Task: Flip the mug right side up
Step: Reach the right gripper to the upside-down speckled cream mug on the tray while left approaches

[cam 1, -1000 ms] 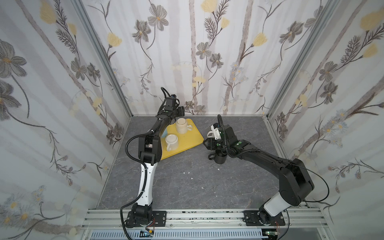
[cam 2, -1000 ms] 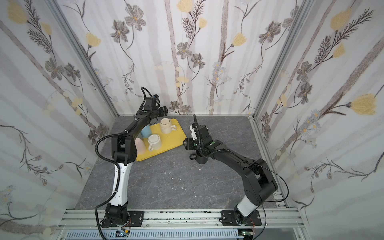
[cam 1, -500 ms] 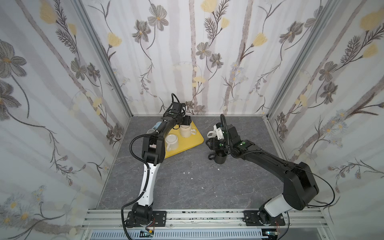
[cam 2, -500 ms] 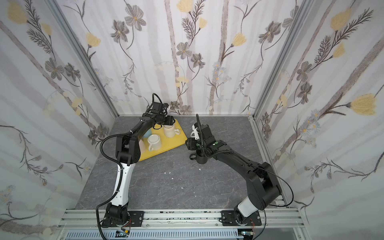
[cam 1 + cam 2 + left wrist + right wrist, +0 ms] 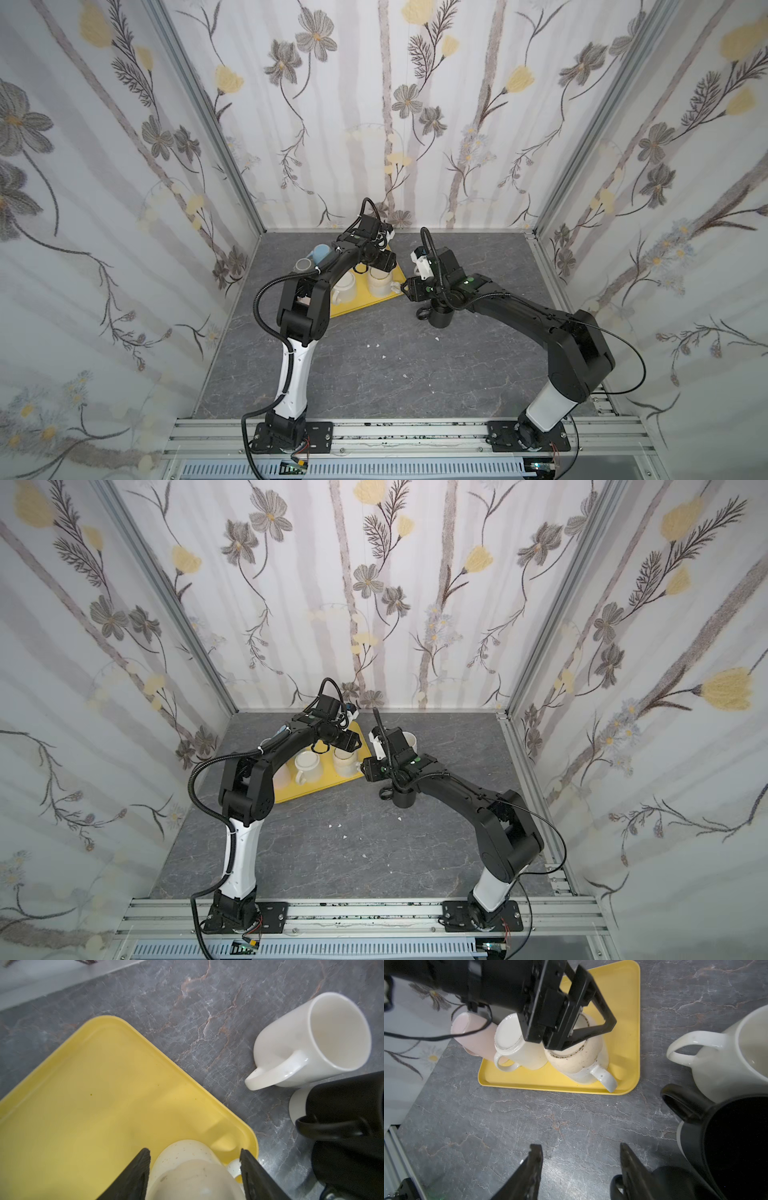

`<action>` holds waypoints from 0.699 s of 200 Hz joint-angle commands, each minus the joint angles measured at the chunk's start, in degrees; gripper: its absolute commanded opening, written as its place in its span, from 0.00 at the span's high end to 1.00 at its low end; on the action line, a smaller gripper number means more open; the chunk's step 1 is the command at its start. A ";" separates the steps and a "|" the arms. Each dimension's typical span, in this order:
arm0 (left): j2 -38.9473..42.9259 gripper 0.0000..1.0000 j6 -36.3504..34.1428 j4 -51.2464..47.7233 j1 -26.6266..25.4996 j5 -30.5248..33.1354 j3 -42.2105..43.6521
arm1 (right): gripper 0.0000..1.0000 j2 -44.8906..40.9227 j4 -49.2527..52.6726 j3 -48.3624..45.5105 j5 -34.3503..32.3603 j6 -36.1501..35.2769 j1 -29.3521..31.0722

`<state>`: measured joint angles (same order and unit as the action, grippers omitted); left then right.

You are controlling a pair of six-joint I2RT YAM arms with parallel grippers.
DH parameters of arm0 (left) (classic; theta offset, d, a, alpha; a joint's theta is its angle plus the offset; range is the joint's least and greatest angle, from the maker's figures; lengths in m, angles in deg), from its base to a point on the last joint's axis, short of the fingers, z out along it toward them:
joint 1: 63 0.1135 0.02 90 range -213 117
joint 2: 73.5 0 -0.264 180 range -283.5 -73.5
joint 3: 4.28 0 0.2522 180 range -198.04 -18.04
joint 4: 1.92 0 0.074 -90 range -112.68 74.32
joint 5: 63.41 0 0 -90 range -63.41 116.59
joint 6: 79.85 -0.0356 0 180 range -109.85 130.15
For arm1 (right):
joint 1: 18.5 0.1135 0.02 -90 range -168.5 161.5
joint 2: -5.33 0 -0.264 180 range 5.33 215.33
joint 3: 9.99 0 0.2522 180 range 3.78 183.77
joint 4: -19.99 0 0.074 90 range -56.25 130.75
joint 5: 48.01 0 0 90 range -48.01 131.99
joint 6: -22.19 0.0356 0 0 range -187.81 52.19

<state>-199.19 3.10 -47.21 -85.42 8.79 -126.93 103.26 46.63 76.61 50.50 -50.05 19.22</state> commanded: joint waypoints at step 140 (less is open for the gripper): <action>40.06 0.33 25.47 33.70 4.12 -2.63 55.41 | 0.38 26.97 15.68 28.80 -11.46 -20.65 1.22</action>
<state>-162.47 24.10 -20.55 -81.37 5.97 -75.87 127.54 59.99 101.95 42.48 -67.69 20.44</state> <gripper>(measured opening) 0.675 0.620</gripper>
